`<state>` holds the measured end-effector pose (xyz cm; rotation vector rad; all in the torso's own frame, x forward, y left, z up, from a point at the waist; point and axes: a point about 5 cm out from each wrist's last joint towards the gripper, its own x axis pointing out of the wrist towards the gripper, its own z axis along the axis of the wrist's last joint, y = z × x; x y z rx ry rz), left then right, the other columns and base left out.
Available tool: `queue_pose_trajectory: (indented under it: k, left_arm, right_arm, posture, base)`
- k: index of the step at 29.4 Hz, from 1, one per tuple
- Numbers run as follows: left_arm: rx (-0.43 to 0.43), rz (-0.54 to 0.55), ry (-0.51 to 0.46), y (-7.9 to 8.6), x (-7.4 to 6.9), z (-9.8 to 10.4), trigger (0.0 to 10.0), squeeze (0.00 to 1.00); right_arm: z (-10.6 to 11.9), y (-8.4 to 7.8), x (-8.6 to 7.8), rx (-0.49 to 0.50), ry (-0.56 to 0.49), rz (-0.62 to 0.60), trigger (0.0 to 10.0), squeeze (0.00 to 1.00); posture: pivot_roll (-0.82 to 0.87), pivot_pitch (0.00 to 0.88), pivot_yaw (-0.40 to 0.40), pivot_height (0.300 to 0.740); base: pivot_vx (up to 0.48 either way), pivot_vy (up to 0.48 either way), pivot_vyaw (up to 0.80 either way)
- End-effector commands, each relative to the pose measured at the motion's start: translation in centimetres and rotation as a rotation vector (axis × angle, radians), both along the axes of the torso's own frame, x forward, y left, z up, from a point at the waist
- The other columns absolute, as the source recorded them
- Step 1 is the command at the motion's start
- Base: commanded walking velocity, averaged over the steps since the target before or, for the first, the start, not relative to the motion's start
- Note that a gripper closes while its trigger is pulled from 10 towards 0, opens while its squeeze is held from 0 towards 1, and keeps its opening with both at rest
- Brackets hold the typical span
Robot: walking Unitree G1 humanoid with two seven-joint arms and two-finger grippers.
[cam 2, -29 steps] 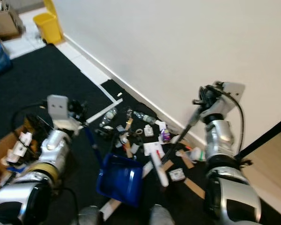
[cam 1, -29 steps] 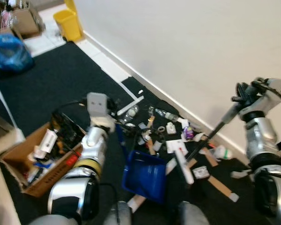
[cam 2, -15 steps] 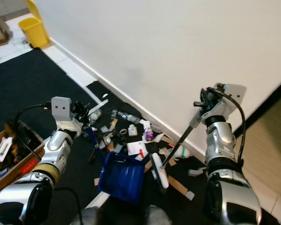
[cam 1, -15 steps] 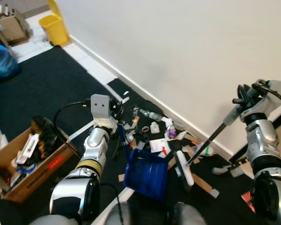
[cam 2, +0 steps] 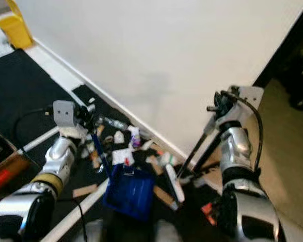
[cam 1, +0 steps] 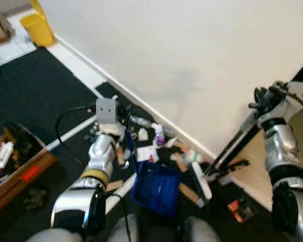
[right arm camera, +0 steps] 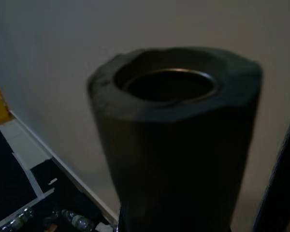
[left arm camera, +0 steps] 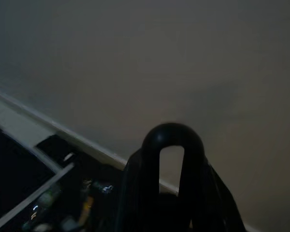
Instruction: Sweep floor
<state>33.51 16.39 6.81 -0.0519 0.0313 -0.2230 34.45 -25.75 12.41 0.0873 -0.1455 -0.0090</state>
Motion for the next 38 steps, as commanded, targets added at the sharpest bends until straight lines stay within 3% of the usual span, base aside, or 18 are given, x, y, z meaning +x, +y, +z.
queue_pose_trajectory:
  k: [1,7,14,19,30,38]
  left_arm:
    - [-0.004,0.012,-0.021,0.1,0.2,0.4,10.0,0.0]
    - [0.0,0.024,-0.032,0.6,0.3,0.7,10.0,0.0]
    - [0.007,0.061,-0.087,1.8,0.8,2.0,10.0,0.0]
    - [0.016,0.091,-0.166,3.0,1.3,3.7,10.0,0.0]
    - [0.09,0.077,-0.406,4.7,2.1,9.6,10.0,0.0]
    - [0.172,0.031,-0.421,5.2,1.7,10.2,10.0,0.0]
  right_arm:
    - [0.9,0.2,0.3,0.002,-0.043,0.013,10.0,0.0]
    - [1.0,0.2,0.2,-0.003,-0.058,0.012,10.0,0.0]
    - [0.4,-0.7,-0.4,-0.114,-0.018,-0.065,10.0,0.0]
    - [0.4,-1.3,-1.0,-0.147,-0.043,-0.106,10.0,0.0]
    - [-0.6,0.0,-0.9,-0.175,-0.016,-0.051,10.0,0.0]
    - [-0.3,0.1,-0.6,-0.258,-0.002,-0.082,10.0,0.0]
  posture:
    - [0.08,0.015,-0.017,0.74]
    - [0.08,0.02,-0.015,0.74]
    - [0.08,0.044,-0.011,0.74]
    - [0.08,0.075,-0.008,0.74]
    - [0.13,0.167,-0.005,0.74]
    - [0.15,0.208,0.002,0.74]
  base:
    - [0.0,0.0,0.0]
    - [0.0,0.0,0.0]
    - [0.0,0.0,0.0]
    - [0.0,0.0,0.0]
    - [0.0,0.0,0.0]
    - [0.0,0.0,0.0]
